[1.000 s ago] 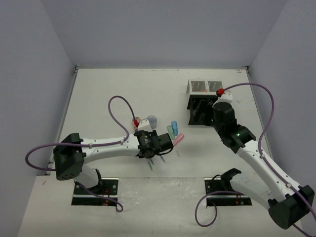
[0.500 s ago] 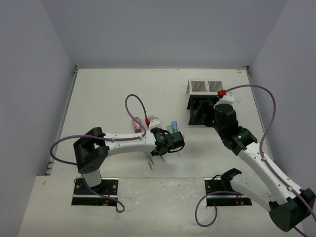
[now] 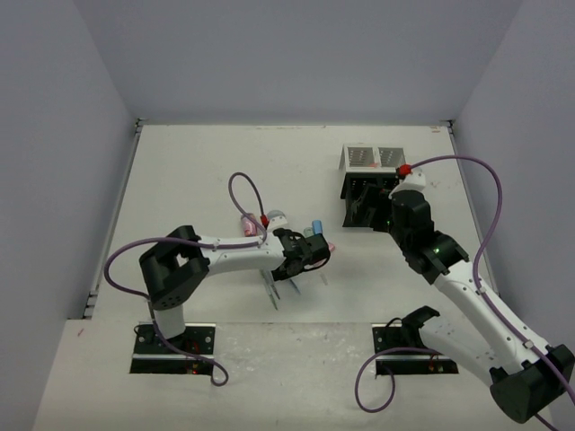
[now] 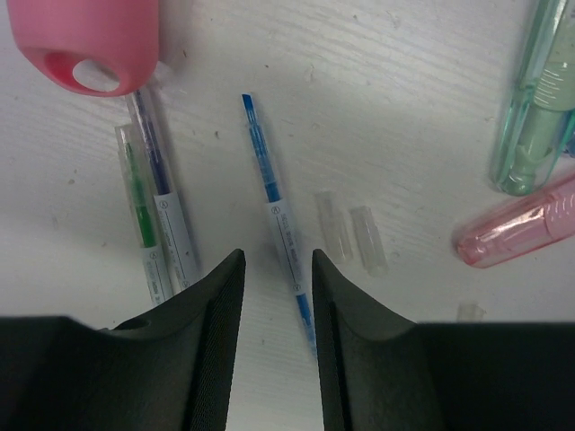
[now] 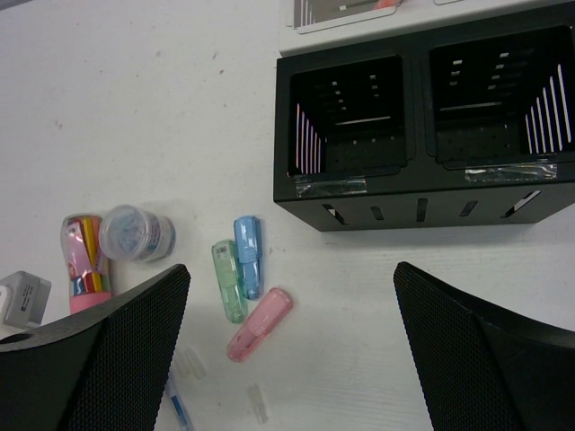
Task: Sort the stationery into containers
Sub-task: Pick up the pen from the center of the board.
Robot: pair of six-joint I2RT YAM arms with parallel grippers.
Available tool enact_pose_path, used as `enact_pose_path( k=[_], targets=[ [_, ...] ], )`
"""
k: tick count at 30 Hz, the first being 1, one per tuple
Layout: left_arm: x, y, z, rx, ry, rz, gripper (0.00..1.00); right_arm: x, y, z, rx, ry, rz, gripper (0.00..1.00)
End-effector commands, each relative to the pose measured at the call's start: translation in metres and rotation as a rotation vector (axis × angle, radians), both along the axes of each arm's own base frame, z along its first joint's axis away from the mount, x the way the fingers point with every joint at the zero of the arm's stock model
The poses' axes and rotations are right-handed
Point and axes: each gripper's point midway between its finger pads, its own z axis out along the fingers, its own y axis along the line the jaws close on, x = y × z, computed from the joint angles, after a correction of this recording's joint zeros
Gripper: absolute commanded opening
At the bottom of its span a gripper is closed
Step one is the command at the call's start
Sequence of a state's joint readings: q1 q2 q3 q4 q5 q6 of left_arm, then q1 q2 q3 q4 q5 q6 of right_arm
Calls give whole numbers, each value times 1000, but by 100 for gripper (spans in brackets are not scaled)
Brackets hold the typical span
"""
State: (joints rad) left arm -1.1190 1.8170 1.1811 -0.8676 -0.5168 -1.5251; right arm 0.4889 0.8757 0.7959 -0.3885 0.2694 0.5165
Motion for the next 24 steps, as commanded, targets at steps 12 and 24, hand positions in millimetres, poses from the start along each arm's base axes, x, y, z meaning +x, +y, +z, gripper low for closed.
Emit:
enact_pose_path(
  k=[12, 24],
  targets=[
    [2, 6, -33, 12, 54, -3, 31, 1, 5, 9, 36, -42, 19, 97],
    [3, 30, -3, 60, 3, 45, 5, -3, 8, 12, 51, -61, 47, 96]
  ],
)
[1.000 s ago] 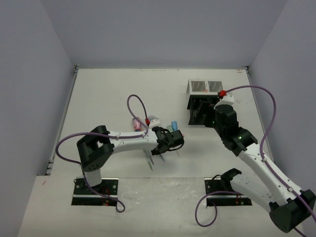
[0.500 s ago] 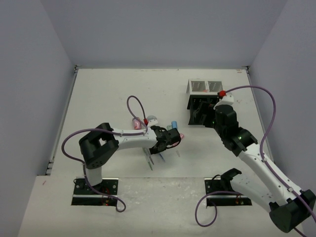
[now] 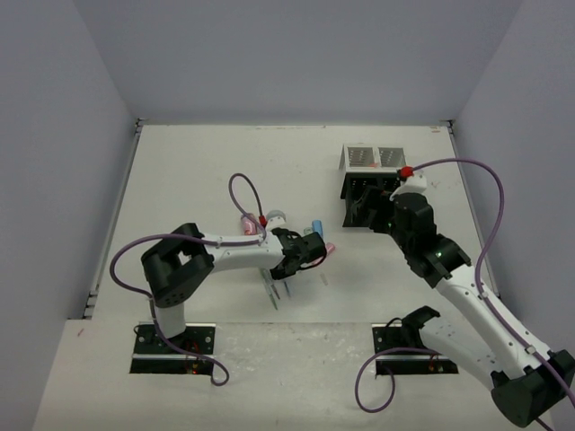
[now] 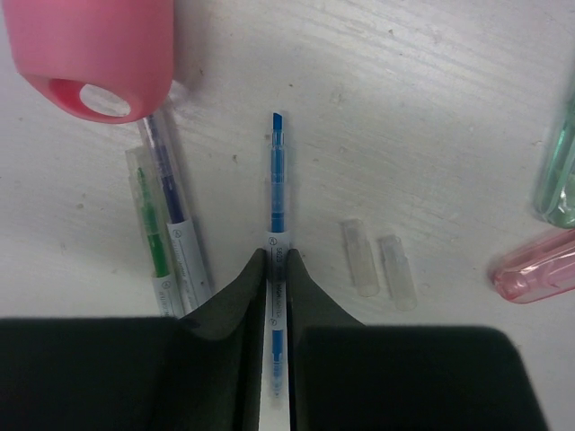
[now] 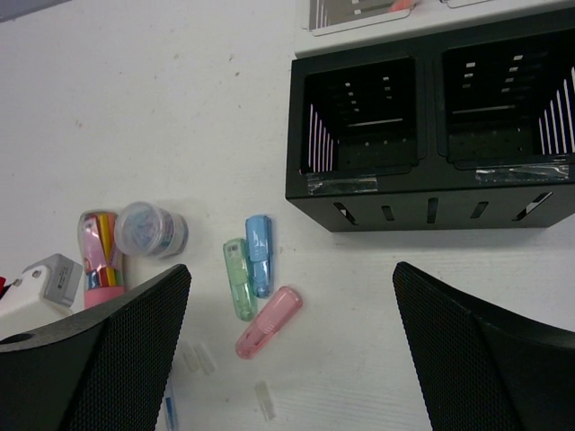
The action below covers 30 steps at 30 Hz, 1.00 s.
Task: Sort the stationery into containers
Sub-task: Pick up the pen from the center of the board.
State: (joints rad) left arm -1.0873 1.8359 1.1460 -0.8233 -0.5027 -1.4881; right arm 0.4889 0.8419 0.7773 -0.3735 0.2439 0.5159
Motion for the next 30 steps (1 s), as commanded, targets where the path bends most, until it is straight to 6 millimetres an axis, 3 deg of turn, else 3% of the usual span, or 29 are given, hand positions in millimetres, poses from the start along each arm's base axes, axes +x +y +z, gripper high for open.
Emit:
enact_pose_path(
  k=[1, 6, 10, 11, 13, 16, 18, 21, 24, 27, 30],
  targets=[
    [1, 23, 17, 42, -35, 50, 1, 1, 9, 9, 31, -41, 47, 96],
    [10, 22, 47, 16, -101, 8, 0, -5, 41, 2, 49, -9, 237, 95],
    [22, 13, 93, -112, -228, -46, 0, -5, 53, -11, 34, 56, 307, 86],
    [20, 16, 91, -97, -225, -66, 0, -5, 54, -9, 35, 54, 309, 85],
    [28, 8, 131, -232, -338, -107, 0, -5, 60, -17, 36, 84, 343, 82],
    [26, 16, 165, -301, -431, -184, 0, -7, 67, -21, 34, 105, 378, 74],
    [24, 24, 178, -311, -489, -250, 0, -7, 75, -28, 9, 140, 394, 69],
    [14, 45, 221, -394, -611, -311, 0, -8, 84, -46, -66, 215, 402, 65],
    [-5, 67, 246, -415, -662, -427, 0, -18, 107, -55, -138, 265, 464, 58],
    [-21, 82, 259, -419, -665, -501, 0, -15, 116, -66, -201, 301, 445, 53],
    [-26, 111, 259, -334, -675, -510, 0, -17, 130, -74, -246, 336, 446, 49]
  ],
)
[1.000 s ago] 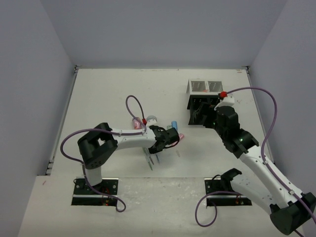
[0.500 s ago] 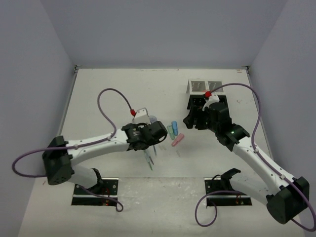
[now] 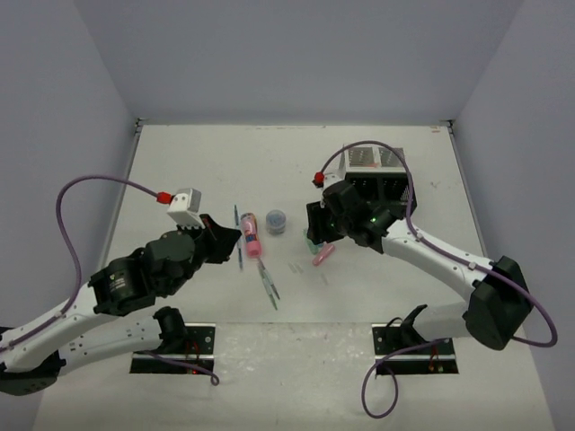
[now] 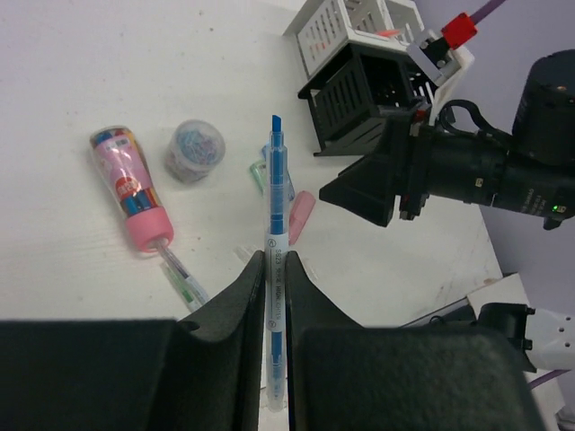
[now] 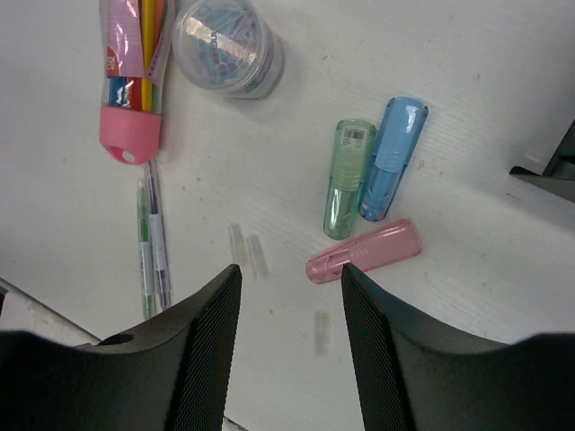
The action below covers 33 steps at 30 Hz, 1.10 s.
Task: Sort the stationery into containers
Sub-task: Pick up the pen from the center of the board, then close the pen cap on the pen.
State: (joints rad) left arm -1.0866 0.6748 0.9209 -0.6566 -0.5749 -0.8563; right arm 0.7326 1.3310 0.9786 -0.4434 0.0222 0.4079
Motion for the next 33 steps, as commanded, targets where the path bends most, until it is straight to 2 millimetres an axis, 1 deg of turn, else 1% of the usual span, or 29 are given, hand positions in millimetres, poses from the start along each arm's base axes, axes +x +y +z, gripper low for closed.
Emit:
enact_pose_path(
  k=[1, 3, 5, 8, 10, 13, 17, 20, 26, 30, 33],
  targets=[
    [-8, 33, -9, 188, -39, -27, 0, 4, 9, 6, -78, -13, -18, 49],
    [-8, 51, -16, 214, -43, 26, 0, 2, 13, -3, -116, 13, -22, 46],
    [-8, 62, -23, 210, -47, 61, 0, 0, 20, -8, -135, 25, -14, 43],
    [-11, 65, -15, 155, -85, 52, 0, -2, 23, -20, -186, 52, -19, 38],
    [-13, 67, -8, 111, -115, 43, 0, -7, 26, -31, -219, 76, -12, 37],
    [-17, 69, -4, 69, -136, 32, 0, -15, 34, -46, -257, 106, 8, 37],
    [-19, 66, -4, 54, -144, 7, 0, -25, 39, -62, -289, 136, 28, 37],
    [-17, 61, -9, 86, -132, -5, 0, -30, 40, -72, -304, 154, 38, 35],
    [-13, 50, -20, 152, -100, -22, 0, -37, 45, -82, -301, 185, 85, 32],
    [-14, 50, -20, 153, -100, -26, 0, -39, 49, -88, -310, 194, 99, 31],
    [-15, 52, -16, 130, -114, -24, 0, -42, 52, -96, -319, 205, 109, 31]
  ],
)
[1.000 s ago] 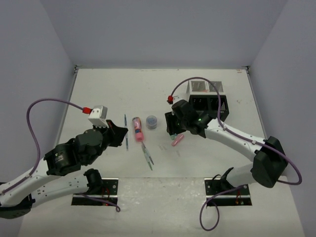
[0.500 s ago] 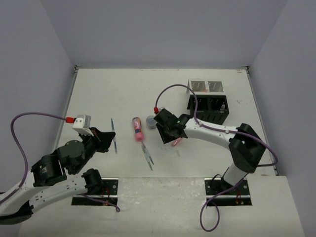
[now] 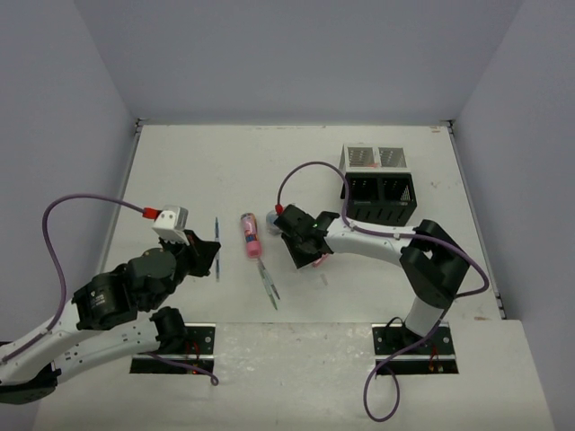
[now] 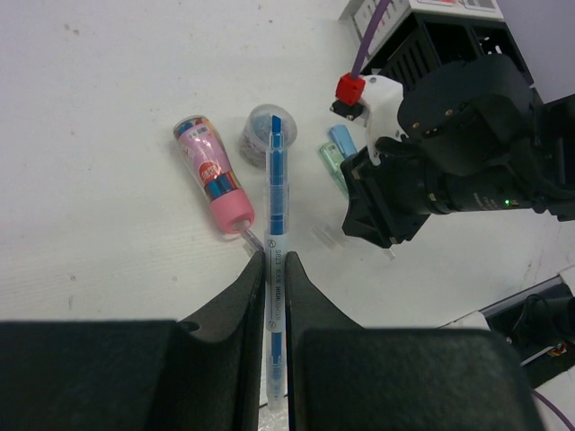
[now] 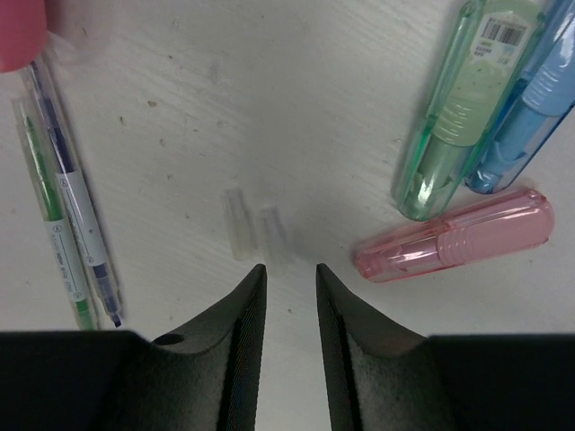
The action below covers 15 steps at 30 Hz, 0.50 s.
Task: Sort the stationery into containers
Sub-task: Close the pen cap on the pen.
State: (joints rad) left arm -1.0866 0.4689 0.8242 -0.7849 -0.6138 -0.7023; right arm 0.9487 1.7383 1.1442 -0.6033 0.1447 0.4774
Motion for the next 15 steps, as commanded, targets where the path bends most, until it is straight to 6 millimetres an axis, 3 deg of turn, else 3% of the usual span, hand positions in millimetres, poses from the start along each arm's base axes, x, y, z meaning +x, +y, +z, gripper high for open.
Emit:
enact_pose_path(
  k=[1, 15],
  targets=[
    [0, 1, 12, -30, -48, -13, 0, 1, 13, -2, 18, -4, 18, 31],
    [-1, 1, 15, -42, -56, -27, 0, 4, 17, -16, -6, 7, 22, 27]
  ],
)
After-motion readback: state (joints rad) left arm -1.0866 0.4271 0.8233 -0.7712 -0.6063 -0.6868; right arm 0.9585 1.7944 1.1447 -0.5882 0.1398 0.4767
